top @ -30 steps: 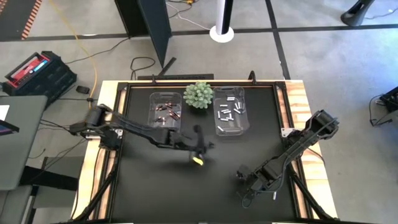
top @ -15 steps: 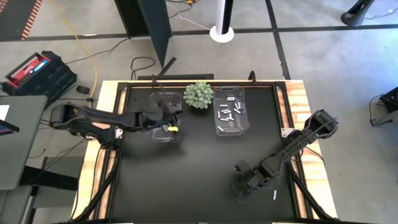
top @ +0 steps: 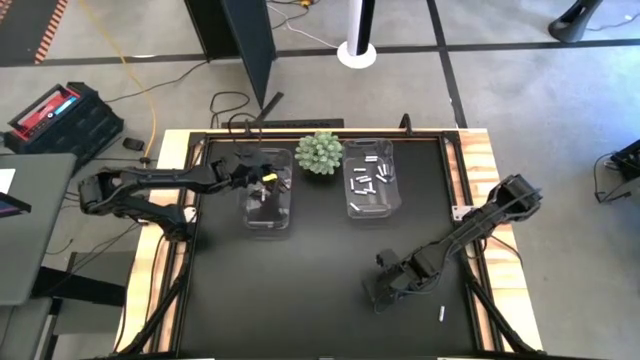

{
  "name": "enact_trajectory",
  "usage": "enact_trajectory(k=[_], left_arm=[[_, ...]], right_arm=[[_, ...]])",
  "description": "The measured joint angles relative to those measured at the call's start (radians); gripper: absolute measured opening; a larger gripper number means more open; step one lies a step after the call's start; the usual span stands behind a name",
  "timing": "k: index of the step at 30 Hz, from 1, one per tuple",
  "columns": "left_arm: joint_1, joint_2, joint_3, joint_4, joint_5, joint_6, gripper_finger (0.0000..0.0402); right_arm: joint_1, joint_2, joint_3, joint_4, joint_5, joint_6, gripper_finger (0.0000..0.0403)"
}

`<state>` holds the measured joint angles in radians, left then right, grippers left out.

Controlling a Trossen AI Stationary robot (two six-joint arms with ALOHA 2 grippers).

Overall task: Sort batteries
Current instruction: Put the black-brown battery into the left transparent bin

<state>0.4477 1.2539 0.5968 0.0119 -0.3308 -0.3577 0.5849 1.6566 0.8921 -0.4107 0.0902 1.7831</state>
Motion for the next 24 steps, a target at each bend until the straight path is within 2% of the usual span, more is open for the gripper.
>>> enact_trajectory(k=[5,11,24], left_arm=[[0.002,0.069,0.0,-0.002,0.012,0.0,0.0035],[0.002,0.178,0.015,0.016,0.02,0.074,0.0035],[-0.001,0.22,0.035,-0.002,0.047,0.413,0.0038]], right_arm=[[-0.03,0.0,0.0,0.0,0.0,0.01,0.002],[-0.073,0.0,0.0,-0.003,0.0,0.023,0.002],[-0.108,0.0,0.0,-0.004,0.0,0.023,0.002]])
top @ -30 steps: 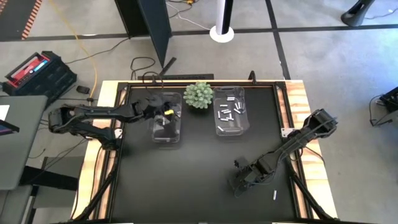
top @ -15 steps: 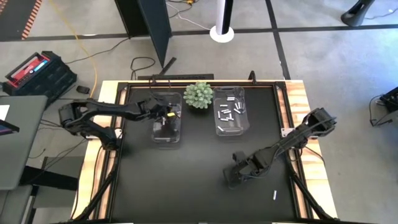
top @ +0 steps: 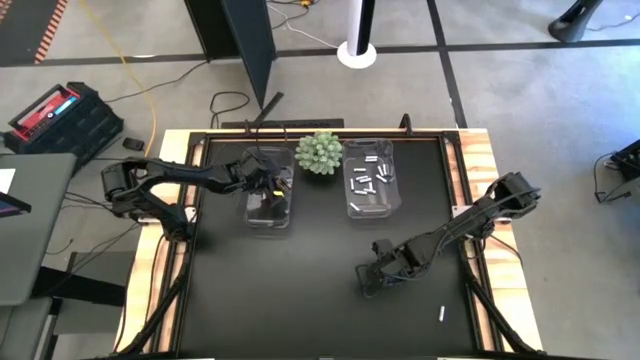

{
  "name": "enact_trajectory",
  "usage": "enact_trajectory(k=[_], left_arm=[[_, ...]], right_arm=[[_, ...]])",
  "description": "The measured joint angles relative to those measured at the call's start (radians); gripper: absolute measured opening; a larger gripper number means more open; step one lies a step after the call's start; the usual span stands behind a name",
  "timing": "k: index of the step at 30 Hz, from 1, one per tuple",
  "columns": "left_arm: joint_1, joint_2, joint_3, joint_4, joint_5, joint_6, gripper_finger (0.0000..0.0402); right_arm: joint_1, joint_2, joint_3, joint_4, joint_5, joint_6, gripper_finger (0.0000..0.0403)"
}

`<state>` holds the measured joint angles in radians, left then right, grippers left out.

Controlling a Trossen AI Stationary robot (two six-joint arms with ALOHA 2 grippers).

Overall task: Sort batteries
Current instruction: Put the black-brown battery into the left transparent bin

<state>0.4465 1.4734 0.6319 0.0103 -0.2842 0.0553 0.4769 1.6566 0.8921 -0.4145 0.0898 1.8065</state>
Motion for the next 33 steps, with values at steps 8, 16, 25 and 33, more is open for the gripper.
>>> enact_trajectory(k=[8,16,25,33], left_arm=[[-0.001,0.0,0.0,0.001,-0.033,0.1,0.0038],[-0.047,0.001,0.001,-0.004,0.028,0.209,0.0038],[-0.056,0.088,0.003,0.009,0.041,0.094,0.0038],[-0.056,0.111,0.004,0.019,0.038,0.01,0.0039]], right_arm=[[-0.011,0.0,0.0,0.0,0.0,0.0,0.002],[-0.016,0.0,0.0,0.0,0.0,0.0,0.002],[-0.015,0.0,0.0,-0.001,0.0,0.0,0.002],[-0.015,0.0,0.0,-0.001,0.0,0.001,0.002]])
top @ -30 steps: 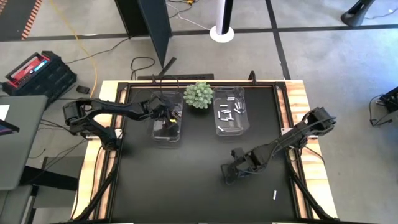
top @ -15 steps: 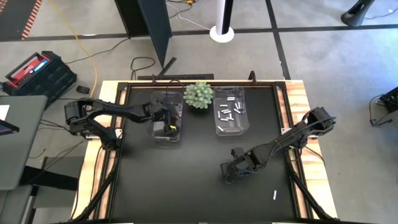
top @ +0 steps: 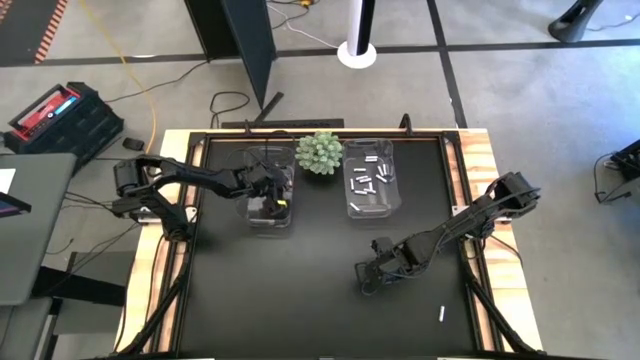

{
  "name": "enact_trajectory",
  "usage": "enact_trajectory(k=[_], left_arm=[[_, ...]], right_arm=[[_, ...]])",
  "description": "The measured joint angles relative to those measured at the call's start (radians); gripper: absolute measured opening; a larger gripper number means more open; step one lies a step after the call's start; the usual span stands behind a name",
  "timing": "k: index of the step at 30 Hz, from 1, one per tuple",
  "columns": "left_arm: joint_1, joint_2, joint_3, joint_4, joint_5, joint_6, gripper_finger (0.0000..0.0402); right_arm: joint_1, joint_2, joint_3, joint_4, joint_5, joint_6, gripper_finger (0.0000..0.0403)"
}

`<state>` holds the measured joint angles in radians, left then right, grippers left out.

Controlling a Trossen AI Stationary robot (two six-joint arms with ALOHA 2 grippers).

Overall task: Sort batteries
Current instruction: Put the black-brown battery into the left transparent bin, then put the white-blue battery into the right transparent bin

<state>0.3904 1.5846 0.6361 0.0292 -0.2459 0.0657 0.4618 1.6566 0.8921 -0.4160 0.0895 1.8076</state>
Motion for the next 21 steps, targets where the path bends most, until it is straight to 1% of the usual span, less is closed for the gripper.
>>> enact_trajectory(k=[4,14,21], left_arm=[[0.0,-0.015,-0.001,-0.01,0.006,0.008,0.0047],[0.0,-0.047,-0.004,-0.023,0.006,0.026,0.0113],[0.0,-0.065,-0.004,-0.036,0.002,-0.007,0.0119]], right_arm=[[0.0,0.0,0.0,0.0,0.0,0.0,0.002],[0.0,0.0,0.0,-0.024,0.0,0.0,0.002],[0.0,0.0,0.0,-0.025,0.0,0.0,0.002]])
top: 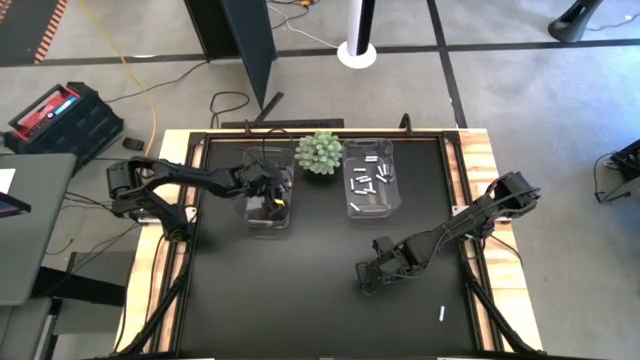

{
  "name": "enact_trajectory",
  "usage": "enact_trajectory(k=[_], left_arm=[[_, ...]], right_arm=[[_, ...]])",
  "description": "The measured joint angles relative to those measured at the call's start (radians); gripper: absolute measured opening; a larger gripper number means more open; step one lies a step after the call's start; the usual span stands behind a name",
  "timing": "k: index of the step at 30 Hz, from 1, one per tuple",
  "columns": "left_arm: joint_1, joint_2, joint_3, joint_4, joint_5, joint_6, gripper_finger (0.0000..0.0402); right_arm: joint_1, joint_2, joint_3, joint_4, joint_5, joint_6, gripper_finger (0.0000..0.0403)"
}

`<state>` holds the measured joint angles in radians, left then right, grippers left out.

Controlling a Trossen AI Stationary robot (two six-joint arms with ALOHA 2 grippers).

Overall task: Sort batteries
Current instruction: Put the white-blue battery into the right transparent bin

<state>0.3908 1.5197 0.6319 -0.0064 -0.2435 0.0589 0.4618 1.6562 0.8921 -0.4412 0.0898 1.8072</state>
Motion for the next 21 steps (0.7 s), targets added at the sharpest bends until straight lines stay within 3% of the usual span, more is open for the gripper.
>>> enact_trajectory(k=[21], left_arm=[[0.003,-0.358,0.0,0.005,-0.004,0.033,0.0118]], right_arm=[[0.0,0.0,0.0,0.006,0.0,-0.001,0.002]])
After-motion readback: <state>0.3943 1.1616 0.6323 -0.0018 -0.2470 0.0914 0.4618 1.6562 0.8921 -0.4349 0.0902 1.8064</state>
